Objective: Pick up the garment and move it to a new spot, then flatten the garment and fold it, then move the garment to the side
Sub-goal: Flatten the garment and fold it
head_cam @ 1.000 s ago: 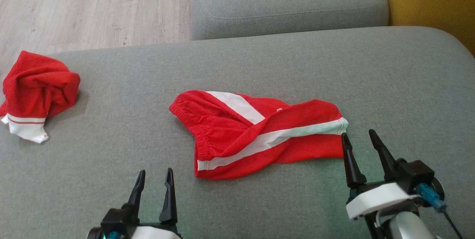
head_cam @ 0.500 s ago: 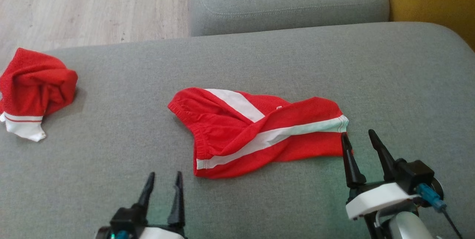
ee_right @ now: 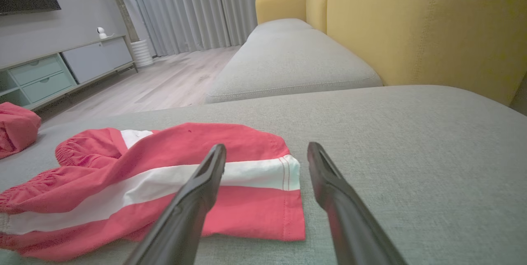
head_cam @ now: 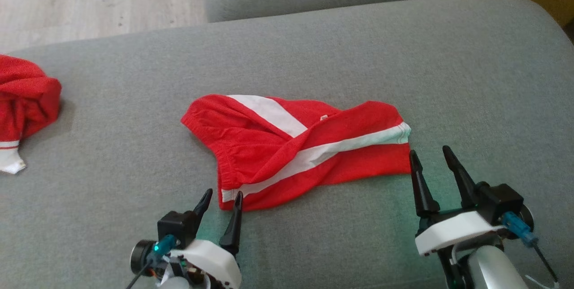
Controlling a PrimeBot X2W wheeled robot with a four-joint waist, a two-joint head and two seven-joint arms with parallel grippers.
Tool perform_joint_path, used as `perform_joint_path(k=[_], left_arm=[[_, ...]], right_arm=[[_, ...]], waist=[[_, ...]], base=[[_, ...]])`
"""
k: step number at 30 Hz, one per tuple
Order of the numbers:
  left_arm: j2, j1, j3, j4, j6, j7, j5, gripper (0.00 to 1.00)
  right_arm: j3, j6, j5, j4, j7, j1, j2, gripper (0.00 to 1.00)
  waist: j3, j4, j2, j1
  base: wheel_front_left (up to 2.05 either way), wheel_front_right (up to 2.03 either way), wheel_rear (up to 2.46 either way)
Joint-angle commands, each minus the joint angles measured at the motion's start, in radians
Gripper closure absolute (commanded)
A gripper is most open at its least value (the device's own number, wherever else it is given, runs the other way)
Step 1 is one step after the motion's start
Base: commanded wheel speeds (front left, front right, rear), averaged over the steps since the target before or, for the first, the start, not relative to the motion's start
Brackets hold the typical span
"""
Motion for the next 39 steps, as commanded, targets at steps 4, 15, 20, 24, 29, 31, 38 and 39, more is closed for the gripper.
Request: perform_joint_path(k=[4,15,20,24,29,31,38,39], left_arm=[[0.018,-0.058,0.029,0.005,0.004,0.015,-0.009,0.00],[0.018,-0.085,0.015,0.004,-0.009,0.000,-0.019,1.00],[0.018,-0.102,0.012,-0.003,-0.002,-0.014,-0.016,1.00],[0.019,-0.117,0.007,-0.003,0.000,-0.021,-0.014,1.00],[0.016,-0.130,-0.001,0.001,0.003,-0.029,-0.015,1.00],[0.016,-0.131,-0.004,0.002,0.004,-0.032,-0.016,1.00],[0.016,-0.130,-0.007,0.009,0.010,-0.042,-0.022,1.00],[0.016,-0.129,-0.008,0.010,0.011,-0.043,-0.023,1.00]], right_arm=[[0.014,0.008,0.006,-0.027,-0.010,-0.044,-0.001,0.00],[-0.061,0.008,-0.077,0.041,0.071,-0.115,-0.001,0.00],[-0.011,0.008,-0.083,0.139,0.144,-0.222,-0.036,0.00],[0.072,0.008,-0.009,0.235,0.204,-0.304,-0.101,0.00],[0.216,0.008,0.133,0.301,0.258,-0.369,-0.186,0.00],[0.282,0.008,0.194,0.307,0.276,-0.385,-0.219,0.00],[0.451,0.008,0.362,0.302,0.315,-0.422,-0.308,0.00],[0.471,0.008,0.378,0.302,0.317,-0.426,-0.316,0.02]], waist=[[0.022,-0.023,0.0000,-0.0001],[0.048,-0.018,0.0000,-0.0001],[0.075,0.001,0.0000,-0.0001],[0.098,0.024,0.0000,-0.0001],[0.114,0.047,0.0000,-0.0001],[0.116,0.051,0.0000,-0.0001],[0.113,0.052,0.0000,-0.0001],[0.113,0.051,0.0000,-0.0001]], base=[[0.00,0.00,0.00],[0.00,0.00,0.00],[0.00,0.00,0.00],[0.00,0.00,0.00],[0.00,0.00,0.00],[0.00,0.00,0.00],[0.00,0.00,0.00],[0.00,0.00,0.00]])
